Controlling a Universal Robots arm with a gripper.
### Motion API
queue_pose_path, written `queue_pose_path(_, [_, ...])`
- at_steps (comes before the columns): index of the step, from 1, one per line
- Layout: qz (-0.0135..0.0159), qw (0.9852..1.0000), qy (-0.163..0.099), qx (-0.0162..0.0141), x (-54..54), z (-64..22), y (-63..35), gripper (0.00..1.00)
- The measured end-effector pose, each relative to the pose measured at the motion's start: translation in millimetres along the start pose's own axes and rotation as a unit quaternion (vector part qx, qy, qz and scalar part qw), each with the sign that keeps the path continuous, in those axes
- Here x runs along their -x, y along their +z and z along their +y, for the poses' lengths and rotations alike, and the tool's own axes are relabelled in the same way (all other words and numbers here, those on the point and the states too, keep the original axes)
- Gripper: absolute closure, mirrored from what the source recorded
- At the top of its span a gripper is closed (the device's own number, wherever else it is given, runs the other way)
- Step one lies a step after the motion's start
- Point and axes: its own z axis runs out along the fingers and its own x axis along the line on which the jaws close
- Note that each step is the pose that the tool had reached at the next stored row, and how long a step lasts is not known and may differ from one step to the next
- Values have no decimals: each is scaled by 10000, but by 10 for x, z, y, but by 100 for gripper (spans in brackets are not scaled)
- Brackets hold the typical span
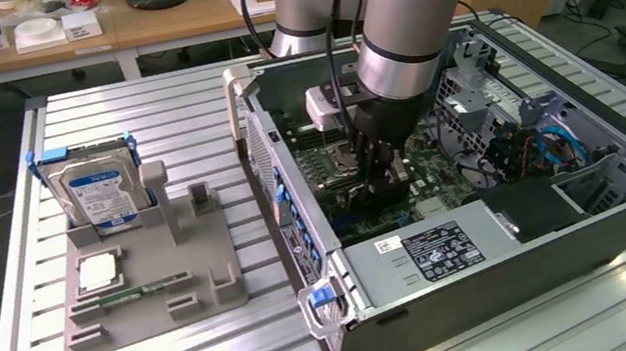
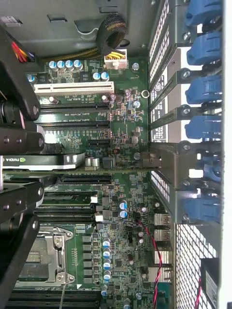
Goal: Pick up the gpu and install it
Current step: 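Insert the gpu into the slot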
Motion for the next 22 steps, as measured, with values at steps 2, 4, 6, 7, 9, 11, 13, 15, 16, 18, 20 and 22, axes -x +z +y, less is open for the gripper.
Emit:
queue_pose_path(2, [0,10000,0,0,0,0,0,73])
queue_pose_path(4, [-1,10000,0,0,0,0,1,73])
queue_pose_path(6, [0,10000,0,0,0,0,0,73])
queue_pose_path(7, [0,10000,0,0,0,0,0,73])
queue_pose_path(9, [-1,10000,0,0,0,0,1,73])
queue_pose_path(11, [-31,10000,-2,1,-12,-1,1,73])
queue_pose_path(13, [-53,10000,-2,0,-20,2,0,73])
queue_pose_path(15, [-58,10000,-2,1,-24,3,0,73])
queue_pose_path(16, [-59,10000,-2,1,-27,3,0,73])
queue_pose_path(18, [-58,10000,-1,2,-28,3,0,73])
queue_pose_path(20, [-58,10000,-1,1,-28,3,0,73])
queue_pose_path(22, [-56,10000,-1,2,-30,3,5,73])
